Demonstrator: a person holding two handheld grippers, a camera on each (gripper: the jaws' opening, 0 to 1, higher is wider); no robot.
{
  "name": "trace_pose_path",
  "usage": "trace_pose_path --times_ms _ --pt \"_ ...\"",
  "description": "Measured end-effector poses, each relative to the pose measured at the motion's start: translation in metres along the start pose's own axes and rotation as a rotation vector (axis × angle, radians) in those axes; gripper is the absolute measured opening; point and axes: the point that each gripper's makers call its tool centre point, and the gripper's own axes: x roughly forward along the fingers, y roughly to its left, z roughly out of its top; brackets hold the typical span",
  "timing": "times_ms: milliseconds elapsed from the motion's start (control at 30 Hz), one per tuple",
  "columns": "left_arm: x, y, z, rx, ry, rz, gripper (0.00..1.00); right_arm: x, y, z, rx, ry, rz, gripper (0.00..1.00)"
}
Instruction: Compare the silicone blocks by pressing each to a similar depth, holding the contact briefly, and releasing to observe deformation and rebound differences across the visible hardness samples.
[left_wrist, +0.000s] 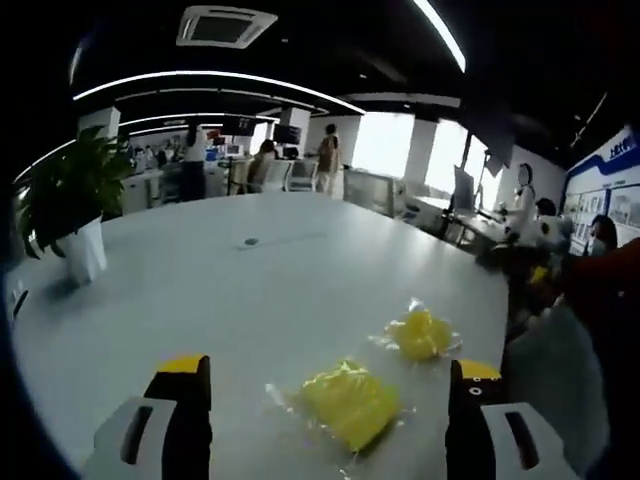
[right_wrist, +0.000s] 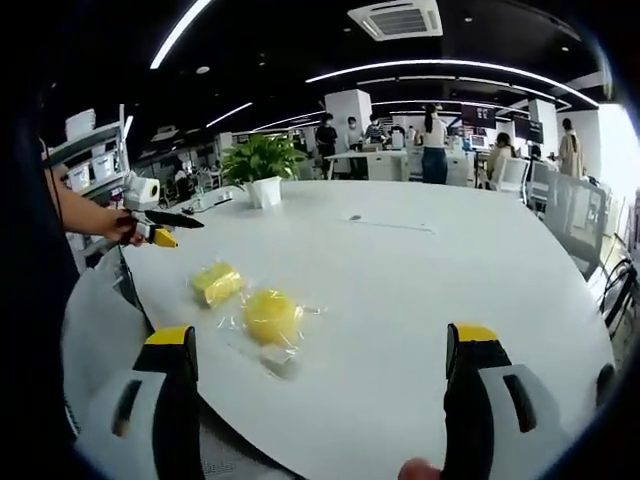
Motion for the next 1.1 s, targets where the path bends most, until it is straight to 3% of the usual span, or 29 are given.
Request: trace_pose_path --times_ms 200,267,567,600,833,1100 --pt "-0.031 0.011 -0.004 -0.009 -0.046 0.032 1.0 0.0 -0.005 0.003 -0.027 -0.016 -0.022 0.97" --pt "-0.042 0.011 -0.001 -0.031 -0.092 0.037 1.0 0.0 -0.006 0.003 -0.033 -0.015 -0.02 0.97" --pt "-0.073 0.011 -0.022 -0.026 -0.109 0.074 1.0 0.0 -0.002 -0.002 -0.038 -0.002 -0.021 0.97" --pt "-0.077 0.013 -0.022 -0.031 -0.13 0.088 1.0 0.0 -0.001 -0.005 -0.037 -0.001 -0.02 0.97" --pt "-0.081 0.017 -0.024 -0.047 -0.145 0.118 1.0 -0.003 0.003 -0.011 -0.034 0.007 -0.02 0.97" --pt "-0.073 0.005 -0.019 -0.024 -0.14 0.087 1.0 -0.004 0.004 -0.019 -0.023 0.021 -0.015 0.97"
